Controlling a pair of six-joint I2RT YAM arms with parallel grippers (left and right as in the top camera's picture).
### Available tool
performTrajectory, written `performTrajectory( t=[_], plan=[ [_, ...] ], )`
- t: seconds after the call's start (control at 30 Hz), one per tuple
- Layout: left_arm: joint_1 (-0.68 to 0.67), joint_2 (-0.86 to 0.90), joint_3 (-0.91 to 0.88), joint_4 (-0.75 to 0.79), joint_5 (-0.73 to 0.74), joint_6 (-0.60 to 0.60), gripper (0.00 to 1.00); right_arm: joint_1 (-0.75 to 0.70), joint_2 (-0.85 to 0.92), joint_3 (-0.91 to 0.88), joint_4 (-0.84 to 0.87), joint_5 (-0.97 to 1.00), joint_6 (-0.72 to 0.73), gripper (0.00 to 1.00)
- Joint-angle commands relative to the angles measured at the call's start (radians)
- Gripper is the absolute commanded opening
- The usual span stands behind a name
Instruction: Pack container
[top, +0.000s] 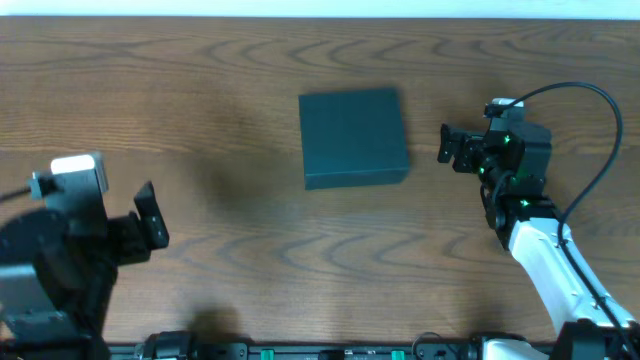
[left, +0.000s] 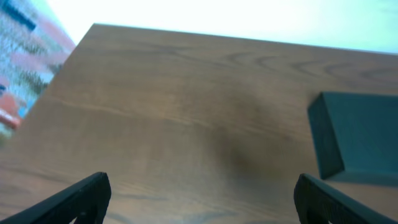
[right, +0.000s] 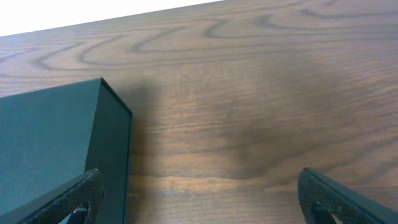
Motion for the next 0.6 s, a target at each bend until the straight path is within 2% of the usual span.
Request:
performTrajectory(
  t=[0.0, 0.23, 0.57],
  plan=[
    [0.039, -0.098, -0.154, 0.045, -0.003, -0.068, 0.95, -0.008, -0.006, 0.009, -0.001, 0.005, -0.004, 0.99],
    [0.079, -0.344, -0.475, 0.171, -0.003, -0.142, 0.95, -0.008, -0.006, 0.009, -0.001, 0.006, -0.004, 0.99],
    [0.079, -0.605, -0.824, 0.286, -0.002, -0.233, 0.95, -0.008, -0.006, 0.009, -0.001, 0.006, -0.004, 0.99]
  ],
)
